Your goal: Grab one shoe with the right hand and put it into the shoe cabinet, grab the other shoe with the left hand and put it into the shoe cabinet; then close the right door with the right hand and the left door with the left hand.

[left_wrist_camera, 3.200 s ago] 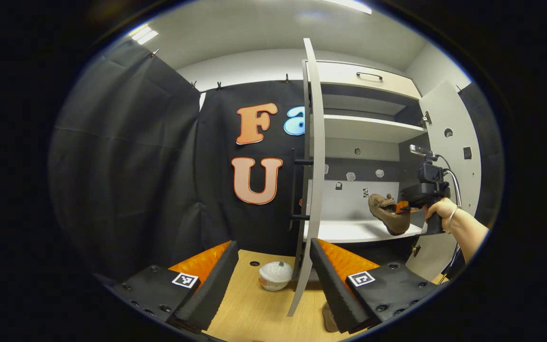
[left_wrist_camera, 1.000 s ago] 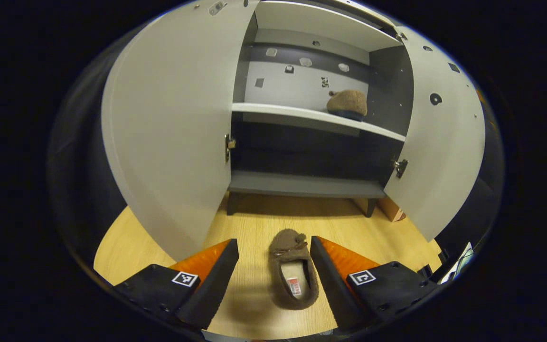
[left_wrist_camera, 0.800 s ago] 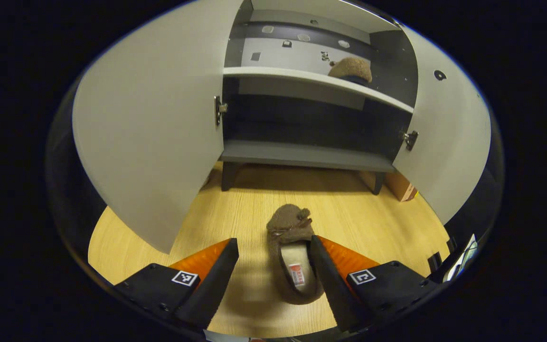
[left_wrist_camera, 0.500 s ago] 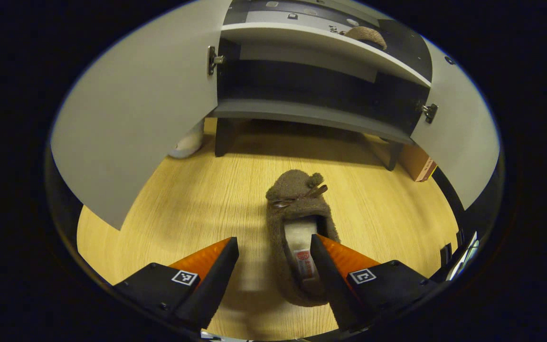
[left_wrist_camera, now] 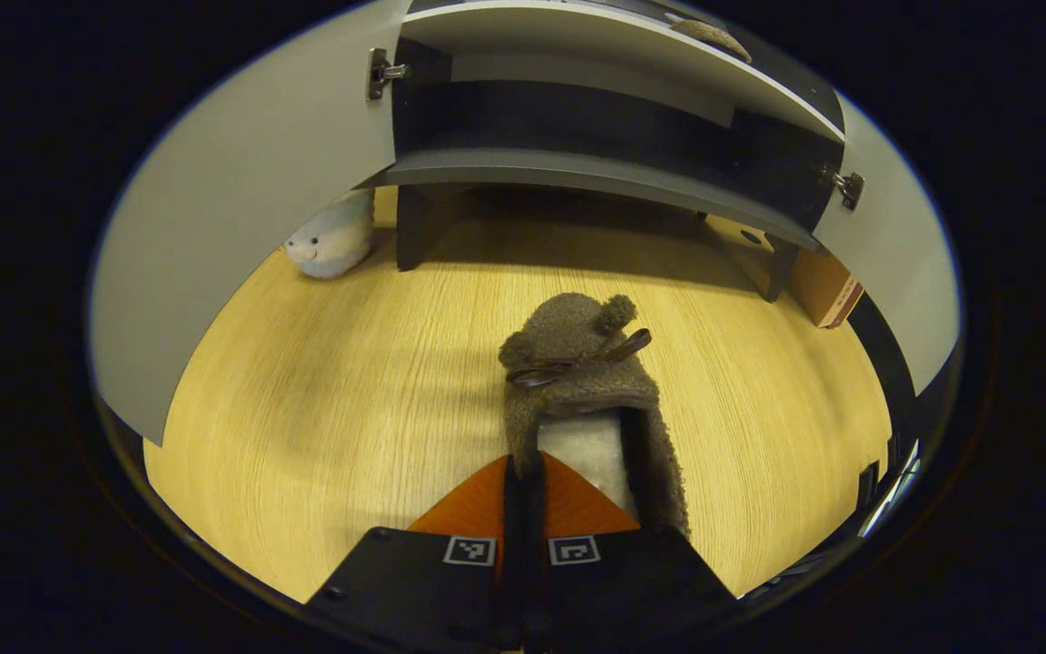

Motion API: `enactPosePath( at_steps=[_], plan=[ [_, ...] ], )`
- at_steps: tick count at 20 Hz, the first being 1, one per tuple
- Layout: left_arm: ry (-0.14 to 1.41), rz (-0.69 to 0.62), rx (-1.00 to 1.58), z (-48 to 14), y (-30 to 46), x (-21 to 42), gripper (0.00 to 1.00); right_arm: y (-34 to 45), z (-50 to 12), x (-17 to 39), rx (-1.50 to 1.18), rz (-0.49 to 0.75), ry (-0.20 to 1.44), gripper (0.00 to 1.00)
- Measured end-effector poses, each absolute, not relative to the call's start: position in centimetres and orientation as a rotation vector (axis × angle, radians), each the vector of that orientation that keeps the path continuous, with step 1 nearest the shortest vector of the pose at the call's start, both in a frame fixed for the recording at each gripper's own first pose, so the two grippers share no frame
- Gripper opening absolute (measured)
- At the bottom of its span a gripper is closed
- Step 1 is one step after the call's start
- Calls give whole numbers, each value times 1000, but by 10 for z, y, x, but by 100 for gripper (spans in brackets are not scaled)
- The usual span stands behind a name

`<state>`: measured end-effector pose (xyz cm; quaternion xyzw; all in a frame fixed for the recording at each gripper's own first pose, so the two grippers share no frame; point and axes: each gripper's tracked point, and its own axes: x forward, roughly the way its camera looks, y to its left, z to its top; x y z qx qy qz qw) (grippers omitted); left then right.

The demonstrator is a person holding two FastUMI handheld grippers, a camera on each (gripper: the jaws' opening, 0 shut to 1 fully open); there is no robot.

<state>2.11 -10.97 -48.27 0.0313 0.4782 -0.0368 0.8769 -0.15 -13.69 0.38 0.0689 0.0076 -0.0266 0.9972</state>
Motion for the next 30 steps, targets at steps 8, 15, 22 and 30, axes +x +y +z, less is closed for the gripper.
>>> enactPosePath(
  at_steps=[8,15,22,30],
  plan=[
    [966,-129,-2,-366,-139,8,7,-146,-5,6,102,19,22,90],
    [868,-164,-27,-241,-166,9,7,-161,-18,15,112,78,36,90],
    [741,-180,-62,-143,-193,76,7,-192,-29,19,131,66,48,90],
    [574,-79,-42,-56,-174,217,7,-223,-36,22,147,3,53,90]
  ],
)
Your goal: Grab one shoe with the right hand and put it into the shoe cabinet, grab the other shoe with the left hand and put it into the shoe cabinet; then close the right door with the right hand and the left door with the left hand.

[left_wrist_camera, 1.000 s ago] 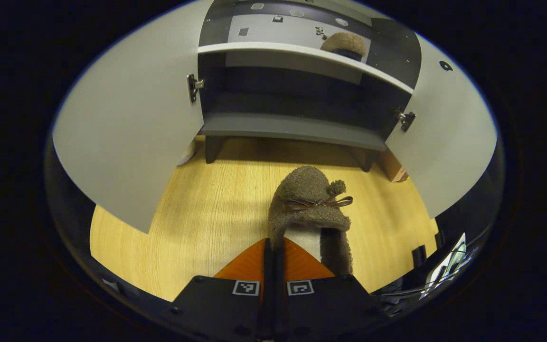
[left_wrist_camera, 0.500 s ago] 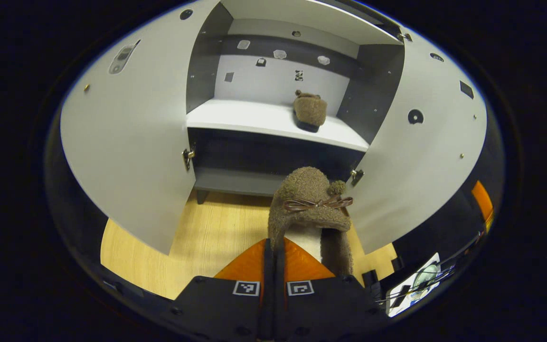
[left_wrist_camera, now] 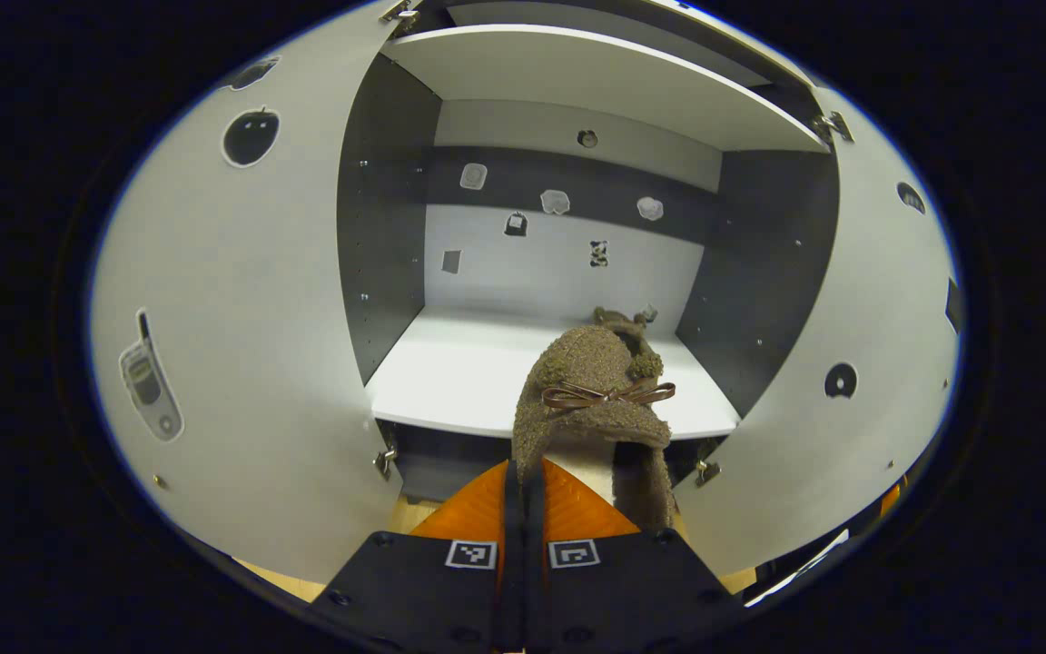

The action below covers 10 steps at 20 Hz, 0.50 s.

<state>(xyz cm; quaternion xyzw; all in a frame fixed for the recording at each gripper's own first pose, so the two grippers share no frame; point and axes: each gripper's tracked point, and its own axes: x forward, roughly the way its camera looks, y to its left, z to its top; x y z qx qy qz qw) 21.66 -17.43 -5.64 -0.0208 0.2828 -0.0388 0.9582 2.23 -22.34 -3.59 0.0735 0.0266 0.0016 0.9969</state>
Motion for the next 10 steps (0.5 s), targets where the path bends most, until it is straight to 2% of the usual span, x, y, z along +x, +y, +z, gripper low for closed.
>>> enactPosePath(
  at_steps=[2,10],
  plan=[
    [554,-47,-23,-43,-168,255,7,-228,-36,24,151,-10,55,90],
    [599,-39,-67,-85,-166,361,7,-241,-41,30,147,-96,67,89]
  ],
)
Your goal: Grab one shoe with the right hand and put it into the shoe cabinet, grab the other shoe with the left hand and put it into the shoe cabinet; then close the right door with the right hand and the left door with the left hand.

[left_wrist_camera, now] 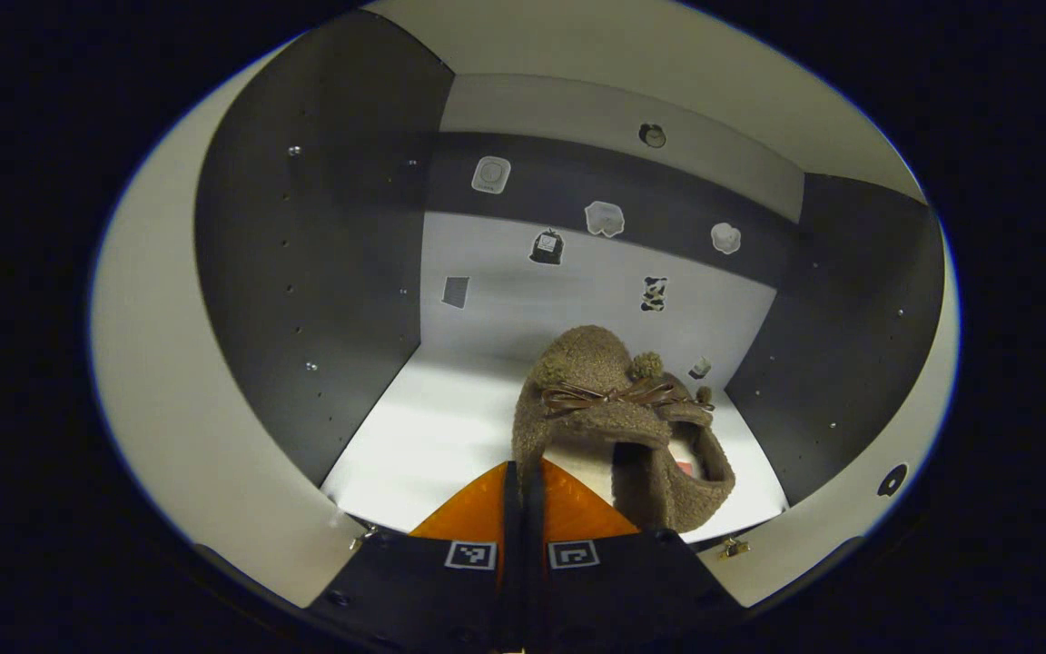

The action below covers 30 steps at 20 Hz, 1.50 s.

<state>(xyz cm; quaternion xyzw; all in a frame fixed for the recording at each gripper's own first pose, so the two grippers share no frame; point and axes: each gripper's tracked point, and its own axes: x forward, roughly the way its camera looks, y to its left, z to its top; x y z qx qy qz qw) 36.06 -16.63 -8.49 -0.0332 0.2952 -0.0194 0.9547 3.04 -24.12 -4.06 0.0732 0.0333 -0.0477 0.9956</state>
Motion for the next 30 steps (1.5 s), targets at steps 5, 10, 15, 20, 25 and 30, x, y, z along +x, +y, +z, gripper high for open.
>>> enactPosePath(
  at_steps=[5,10,15,20,25,30],
  plan=[
    [658,-73,-91,-120,-177,391,7,-243,-44,30,132,-136,73,90],
    [642,-97,-23,-117,-184,400,11,-240,-48,34,135,-147,83,90],
    [480,-146,66,-55,-195,385,62,-231,-49,40,130,-134,86,90],
    [292,-222,12,24,-204,318,78,-224,-52,44,122,-121,77,92],
    [131,-249,5,88,-192,234,96,-211,-59,52,114,-82,71,92],
    [84,-244,-19,106,-163,162,96,-187,-73,61,54,-11,90,93]
  ],
)
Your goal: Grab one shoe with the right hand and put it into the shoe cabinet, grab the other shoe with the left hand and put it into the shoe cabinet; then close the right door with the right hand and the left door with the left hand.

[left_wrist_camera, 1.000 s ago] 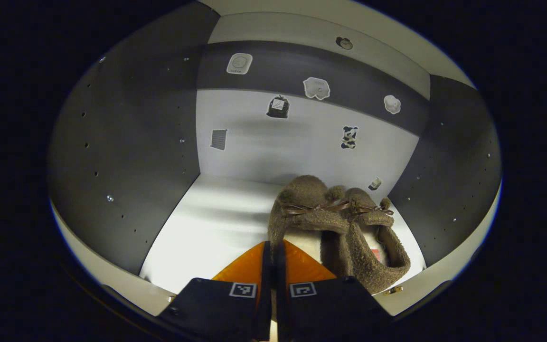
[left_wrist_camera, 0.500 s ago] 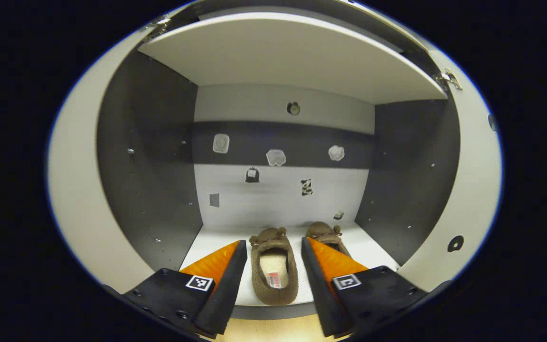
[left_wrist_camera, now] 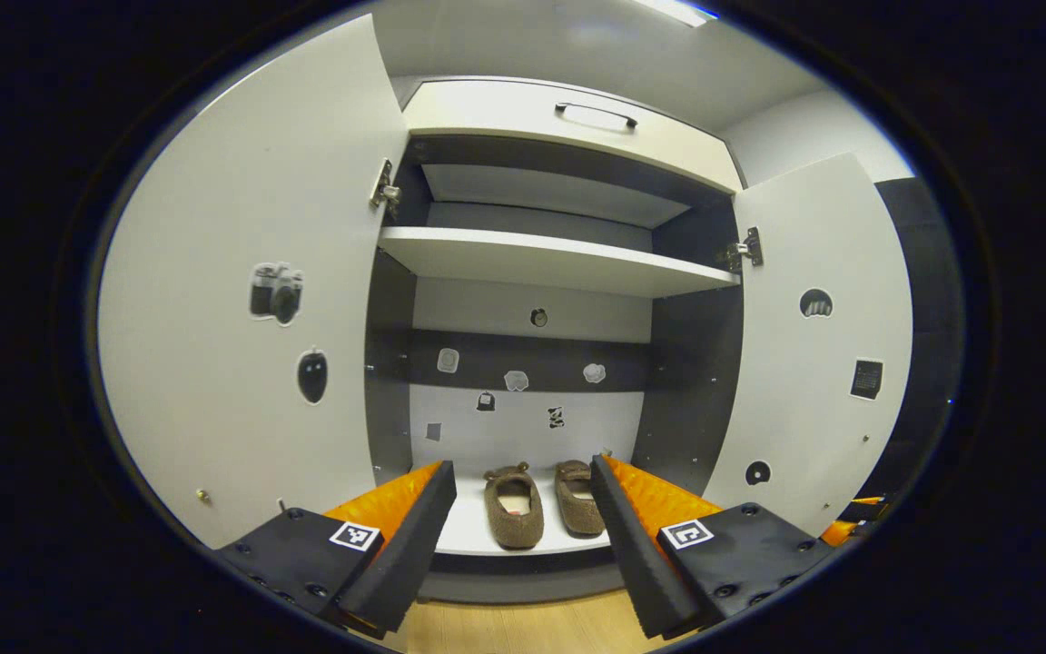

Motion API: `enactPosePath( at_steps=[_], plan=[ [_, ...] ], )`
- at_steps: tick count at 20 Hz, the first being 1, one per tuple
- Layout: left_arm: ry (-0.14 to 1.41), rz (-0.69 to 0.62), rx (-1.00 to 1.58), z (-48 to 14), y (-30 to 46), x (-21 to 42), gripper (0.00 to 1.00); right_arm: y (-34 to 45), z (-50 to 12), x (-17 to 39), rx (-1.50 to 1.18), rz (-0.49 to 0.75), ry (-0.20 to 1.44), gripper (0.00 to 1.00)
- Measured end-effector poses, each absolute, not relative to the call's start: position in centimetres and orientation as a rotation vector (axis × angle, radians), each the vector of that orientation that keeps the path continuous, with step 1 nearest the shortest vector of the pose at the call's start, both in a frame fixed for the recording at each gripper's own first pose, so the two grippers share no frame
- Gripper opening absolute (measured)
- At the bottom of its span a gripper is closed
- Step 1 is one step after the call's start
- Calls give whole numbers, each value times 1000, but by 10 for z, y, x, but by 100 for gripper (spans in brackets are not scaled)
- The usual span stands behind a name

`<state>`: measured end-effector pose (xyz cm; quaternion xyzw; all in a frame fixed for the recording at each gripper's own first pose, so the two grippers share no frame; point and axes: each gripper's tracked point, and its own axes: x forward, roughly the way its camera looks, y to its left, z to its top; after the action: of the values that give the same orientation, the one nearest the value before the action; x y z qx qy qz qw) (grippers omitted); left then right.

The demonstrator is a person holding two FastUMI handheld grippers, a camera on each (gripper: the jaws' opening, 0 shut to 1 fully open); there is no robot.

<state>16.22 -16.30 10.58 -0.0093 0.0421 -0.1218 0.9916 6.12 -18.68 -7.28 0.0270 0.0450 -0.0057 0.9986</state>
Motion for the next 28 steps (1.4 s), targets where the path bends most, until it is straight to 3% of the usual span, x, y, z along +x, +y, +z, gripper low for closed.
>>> enactPosePath(
  at_steps=[11,28],
  plan=[
    [25,-185,-66,125,-51,55,96,-144,-68,64,30,4,91,92],
    [20,-63,-49,103,84,29,96,-47,-70,107,108,-31,77,92]
  ],
)
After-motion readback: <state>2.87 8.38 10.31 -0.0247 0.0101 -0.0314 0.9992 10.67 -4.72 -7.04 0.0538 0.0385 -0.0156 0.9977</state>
